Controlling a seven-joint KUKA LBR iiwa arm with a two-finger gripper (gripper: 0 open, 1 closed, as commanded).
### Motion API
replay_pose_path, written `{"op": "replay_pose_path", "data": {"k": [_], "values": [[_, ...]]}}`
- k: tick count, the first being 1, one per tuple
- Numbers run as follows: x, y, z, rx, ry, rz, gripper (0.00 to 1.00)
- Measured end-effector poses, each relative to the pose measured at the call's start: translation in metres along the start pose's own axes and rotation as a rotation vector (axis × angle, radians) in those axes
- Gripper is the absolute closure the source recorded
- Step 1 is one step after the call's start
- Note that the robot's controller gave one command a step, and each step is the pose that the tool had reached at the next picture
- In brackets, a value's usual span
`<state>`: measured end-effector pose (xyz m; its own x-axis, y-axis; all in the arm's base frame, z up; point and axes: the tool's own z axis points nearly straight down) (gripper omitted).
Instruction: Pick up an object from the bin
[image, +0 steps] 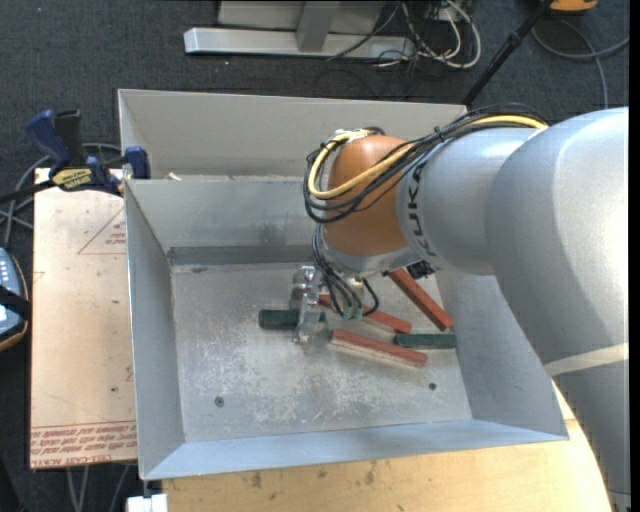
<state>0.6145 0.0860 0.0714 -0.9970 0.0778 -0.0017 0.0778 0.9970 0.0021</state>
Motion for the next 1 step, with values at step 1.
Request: {"op": "replay_pose_path", "data": {"k": [1], "values": [[0.0158,0.0044,-0.1464,-0.002,-0.008,0.181,1.0]]}}
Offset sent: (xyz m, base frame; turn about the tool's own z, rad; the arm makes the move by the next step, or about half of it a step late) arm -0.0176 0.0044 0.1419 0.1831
